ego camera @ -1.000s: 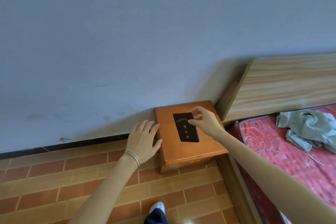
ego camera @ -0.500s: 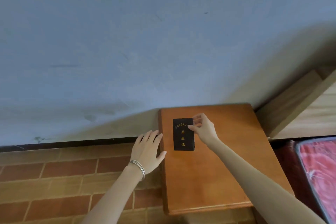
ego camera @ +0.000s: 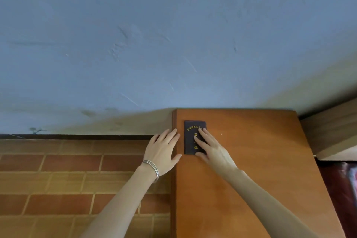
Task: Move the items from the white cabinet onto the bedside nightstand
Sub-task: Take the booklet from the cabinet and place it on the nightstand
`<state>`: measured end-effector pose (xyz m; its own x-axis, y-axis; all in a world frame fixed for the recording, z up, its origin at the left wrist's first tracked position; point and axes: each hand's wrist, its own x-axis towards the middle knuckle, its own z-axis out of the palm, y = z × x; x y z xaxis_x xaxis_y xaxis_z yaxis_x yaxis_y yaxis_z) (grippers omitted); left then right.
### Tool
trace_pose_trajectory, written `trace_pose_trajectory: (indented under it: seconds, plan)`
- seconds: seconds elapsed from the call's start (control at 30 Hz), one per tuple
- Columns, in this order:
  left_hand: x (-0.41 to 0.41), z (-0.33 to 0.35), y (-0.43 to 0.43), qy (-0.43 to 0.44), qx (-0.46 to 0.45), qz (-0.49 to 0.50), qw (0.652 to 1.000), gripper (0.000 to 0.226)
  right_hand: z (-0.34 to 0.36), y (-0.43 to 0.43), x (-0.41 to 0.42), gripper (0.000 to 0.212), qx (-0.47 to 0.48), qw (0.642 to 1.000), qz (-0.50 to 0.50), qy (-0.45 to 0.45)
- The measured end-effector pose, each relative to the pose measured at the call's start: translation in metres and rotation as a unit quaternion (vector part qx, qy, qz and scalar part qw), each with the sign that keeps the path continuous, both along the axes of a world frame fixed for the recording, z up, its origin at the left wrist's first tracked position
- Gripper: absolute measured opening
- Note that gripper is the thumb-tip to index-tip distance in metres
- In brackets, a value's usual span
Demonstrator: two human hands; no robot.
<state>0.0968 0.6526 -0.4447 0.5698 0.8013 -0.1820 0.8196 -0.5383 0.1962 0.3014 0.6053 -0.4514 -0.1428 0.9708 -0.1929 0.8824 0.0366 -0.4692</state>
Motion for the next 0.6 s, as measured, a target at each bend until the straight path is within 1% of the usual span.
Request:
trace_pose_trajectory:
  seconds: [0.17,0.27,0.47,0.6]
  plan:
    - [0.001,-0.013,0.023,-0.012,-0.006,0.022,1.0,0.063,0.0,0.04,-0.009,0.054,0.001,0.999,0.025,-0.025]
    - [0.001,-0.019,0.038,-0.009,0.0,0.033,0.999,0.063,-0.001,0.061,-0.009,0.054,0.017,0.998,0.041,-0.035]
    - [0.01,-0.02,0.054,-0.019,0.003,0.041,0.999,0.062,-0.012,0.066,-0.004,0.055,0.039,0.998,0.046,-0.023]
    - [0.01,-0.004,0.049,-0.01,-0.015,0.045,0.999,0.065,0.004,0.064,0.001,0.059,0.022,0.998,0.056,0.007]
